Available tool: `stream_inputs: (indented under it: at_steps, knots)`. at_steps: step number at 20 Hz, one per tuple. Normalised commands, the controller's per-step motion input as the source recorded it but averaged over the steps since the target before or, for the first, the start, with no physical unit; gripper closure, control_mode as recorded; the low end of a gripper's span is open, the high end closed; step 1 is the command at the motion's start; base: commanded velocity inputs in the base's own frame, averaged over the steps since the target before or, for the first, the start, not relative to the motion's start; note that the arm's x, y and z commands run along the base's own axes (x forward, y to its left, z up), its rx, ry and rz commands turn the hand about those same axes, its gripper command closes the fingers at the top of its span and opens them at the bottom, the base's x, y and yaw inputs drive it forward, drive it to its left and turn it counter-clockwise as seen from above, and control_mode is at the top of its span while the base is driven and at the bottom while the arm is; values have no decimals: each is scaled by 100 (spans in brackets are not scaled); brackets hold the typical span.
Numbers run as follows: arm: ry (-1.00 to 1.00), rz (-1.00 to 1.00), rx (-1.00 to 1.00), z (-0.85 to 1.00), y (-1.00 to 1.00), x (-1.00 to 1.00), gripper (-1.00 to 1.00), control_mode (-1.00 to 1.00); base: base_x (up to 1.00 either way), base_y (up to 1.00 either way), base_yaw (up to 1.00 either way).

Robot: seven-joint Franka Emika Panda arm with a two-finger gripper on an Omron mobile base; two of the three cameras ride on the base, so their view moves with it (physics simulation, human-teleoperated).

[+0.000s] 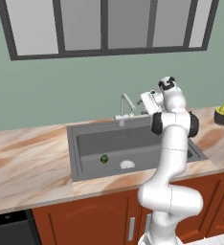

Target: Turn on the sink faucet. Then move the avocado from the counter to the sink. Turn off the sink. Move the vegetable from the sink to the pot next to the stove. Finally move the pot to the front center burner.

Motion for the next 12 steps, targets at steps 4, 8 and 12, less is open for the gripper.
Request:
stream_inputs:
  at_steps: [4, 8, 12]
  knots:
    - [-19, -7, 0, 25, 32, -97, -100, -100, 0, 0, 0]
    - [-17, -10, 0, 44, 22, -98, -100, -100, 0, 0, 0]
    - [-16, -10, 0, 48, 21, -94, -100, -100, 0, 0, 0]
